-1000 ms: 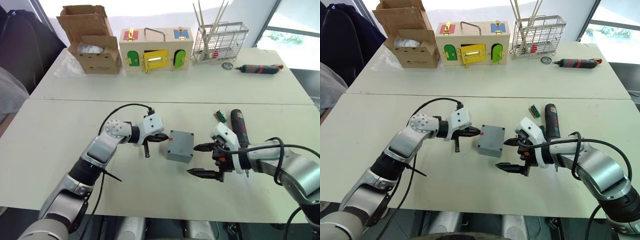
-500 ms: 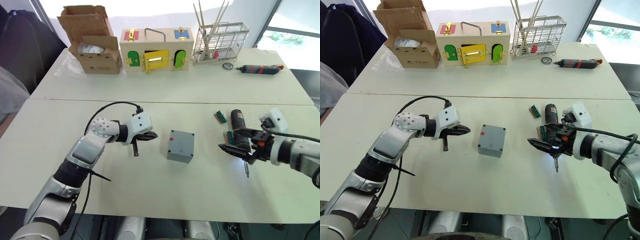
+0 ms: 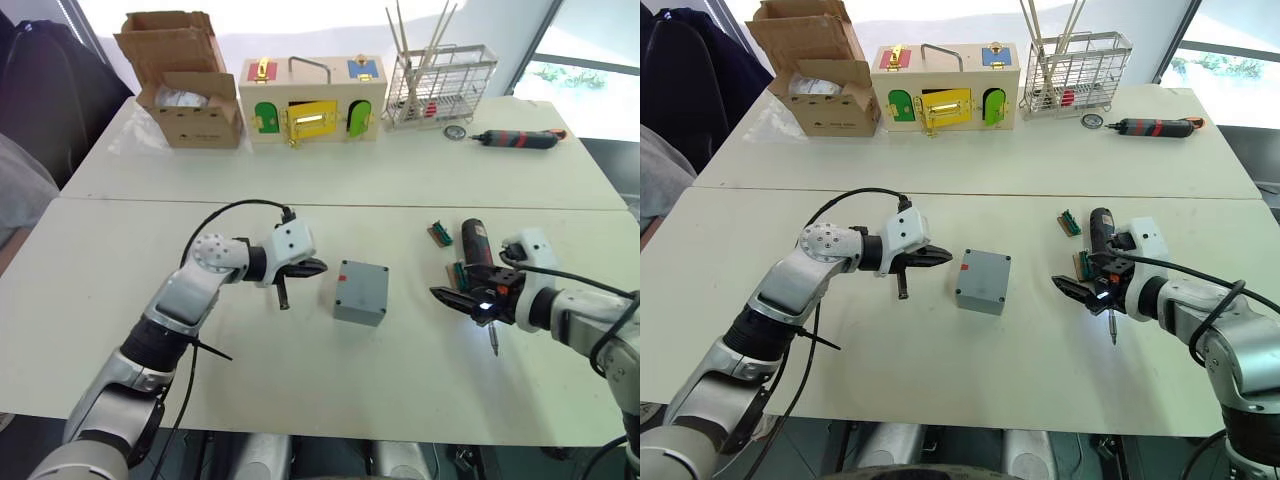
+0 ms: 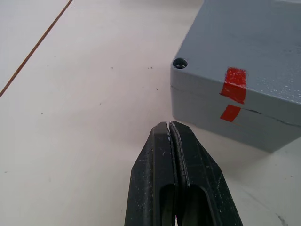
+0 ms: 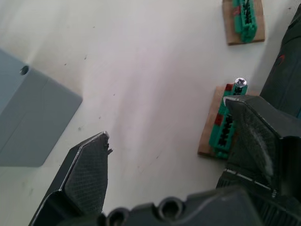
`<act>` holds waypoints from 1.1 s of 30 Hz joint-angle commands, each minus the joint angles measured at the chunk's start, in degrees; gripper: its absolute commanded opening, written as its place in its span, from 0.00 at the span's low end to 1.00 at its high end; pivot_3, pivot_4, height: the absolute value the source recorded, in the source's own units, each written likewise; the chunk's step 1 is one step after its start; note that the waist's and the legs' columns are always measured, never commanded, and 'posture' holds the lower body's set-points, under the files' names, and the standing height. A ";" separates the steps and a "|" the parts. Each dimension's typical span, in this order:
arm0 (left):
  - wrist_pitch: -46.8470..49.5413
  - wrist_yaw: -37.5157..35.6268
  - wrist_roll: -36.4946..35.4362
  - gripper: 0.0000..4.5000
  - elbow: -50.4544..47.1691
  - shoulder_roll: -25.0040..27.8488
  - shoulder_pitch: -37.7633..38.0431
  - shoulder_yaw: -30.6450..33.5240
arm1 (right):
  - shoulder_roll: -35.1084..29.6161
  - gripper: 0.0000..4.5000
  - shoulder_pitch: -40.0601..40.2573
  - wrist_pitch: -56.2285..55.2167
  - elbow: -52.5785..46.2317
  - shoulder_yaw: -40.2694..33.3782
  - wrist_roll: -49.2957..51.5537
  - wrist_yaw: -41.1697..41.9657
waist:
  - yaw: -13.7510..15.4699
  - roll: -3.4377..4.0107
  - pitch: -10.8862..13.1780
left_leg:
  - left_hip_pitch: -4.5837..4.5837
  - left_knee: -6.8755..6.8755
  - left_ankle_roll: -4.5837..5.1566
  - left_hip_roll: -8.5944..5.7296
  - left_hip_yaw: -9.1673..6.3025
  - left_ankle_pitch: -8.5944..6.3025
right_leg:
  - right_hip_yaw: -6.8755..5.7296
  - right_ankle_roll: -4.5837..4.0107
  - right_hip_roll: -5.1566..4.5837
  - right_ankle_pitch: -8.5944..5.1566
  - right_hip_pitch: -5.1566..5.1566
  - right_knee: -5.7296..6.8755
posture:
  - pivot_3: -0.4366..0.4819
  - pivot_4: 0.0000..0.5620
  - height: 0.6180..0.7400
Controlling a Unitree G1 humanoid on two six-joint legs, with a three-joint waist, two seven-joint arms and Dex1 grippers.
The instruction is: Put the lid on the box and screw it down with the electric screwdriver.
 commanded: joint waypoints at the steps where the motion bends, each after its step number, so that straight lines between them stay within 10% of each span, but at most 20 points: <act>1: -0.35 0.69 -0.21 0.00 -1.13 -0.15 -0.23 0.79 | -0.93 0.99 -1.17 1.03 -0.15 0.62 -1.09 -1.30 | -0.01 0.00 0.00 | 0.00 0.00 0.00 0.00 0.00 0.00 | 0.00 0.00 0.00 0.00 0.00 0.00 | 0.48 0.27 0.93; 33: -0.68 2.78 -0.63 0.00 -1.92 -1.99 0.55 0.88 | 3.49 0.99 -13.78 13.60 -0.47 -1.56 0.81 -7.21 | -0.08 0.01 -0.01 | 0.00 -0.01 0.00 -0.01 -0.01 0.00 | 0.00 0.00 0.00 0.00 0.01 -0.02 | 0.48 0.27 0.93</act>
